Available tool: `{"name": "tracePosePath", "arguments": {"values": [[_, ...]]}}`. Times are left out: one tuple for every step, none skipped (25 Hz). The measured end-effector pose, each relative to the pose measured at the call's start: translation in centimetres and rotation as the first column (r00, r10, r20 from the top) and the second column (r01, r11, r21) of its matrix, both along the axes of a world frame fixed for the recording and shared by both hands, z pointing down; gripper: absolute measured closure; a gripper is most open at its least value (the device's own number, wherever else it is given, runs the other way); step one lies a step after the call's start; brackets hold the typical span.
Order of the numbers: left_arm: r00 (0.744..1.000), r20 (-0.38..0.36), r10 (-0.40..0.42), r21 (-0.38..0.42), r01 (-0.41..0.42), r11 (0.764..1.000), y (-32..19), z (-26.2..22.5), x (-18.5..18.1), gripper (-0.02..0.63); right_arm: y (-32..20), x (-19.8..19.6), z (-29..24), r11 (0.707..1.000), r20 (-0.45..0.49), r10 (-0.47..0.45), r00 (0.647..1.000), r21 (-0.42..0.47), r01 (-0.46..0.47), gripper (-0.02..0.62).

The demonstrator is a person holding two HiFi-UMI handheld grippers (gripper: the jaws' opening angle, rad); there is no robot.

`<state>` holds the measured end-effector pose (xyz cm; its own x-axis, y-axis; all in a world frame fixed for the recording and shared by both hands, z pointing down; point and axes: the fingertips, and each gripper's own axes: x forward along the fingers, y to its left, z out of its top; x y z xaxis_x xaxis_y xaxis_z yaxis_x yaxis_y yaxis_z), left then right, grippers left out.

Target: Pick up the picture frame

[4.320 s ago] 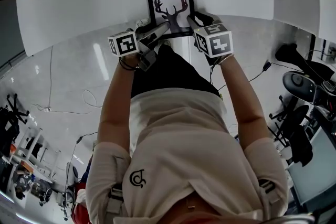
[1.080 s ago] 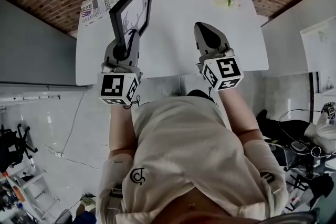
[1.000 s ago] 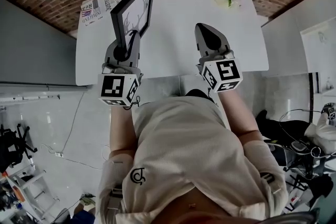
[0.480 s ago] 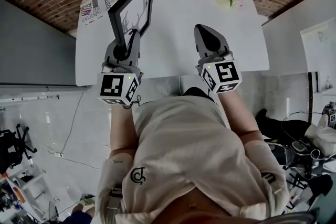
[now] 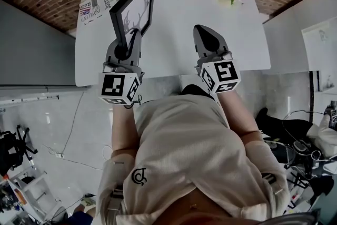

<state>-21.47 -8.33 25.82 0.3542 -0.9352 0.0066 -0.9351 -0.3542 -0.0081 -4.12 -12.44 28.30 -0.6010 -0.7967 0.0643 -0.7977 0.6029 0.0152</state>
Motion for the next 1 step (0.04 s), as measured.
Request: {"name": "tracePosePath", "arguments": {"values": [[1.0, -0.002, 0.0, -0.001, 0.0, 1.0, 0.0, 0.06, -0.05, 0.583, 0.01, -0.12, 0.09, 1.0, 0.0, 0.001, 1.0, -0.004, -0.001, 0.589]]}}
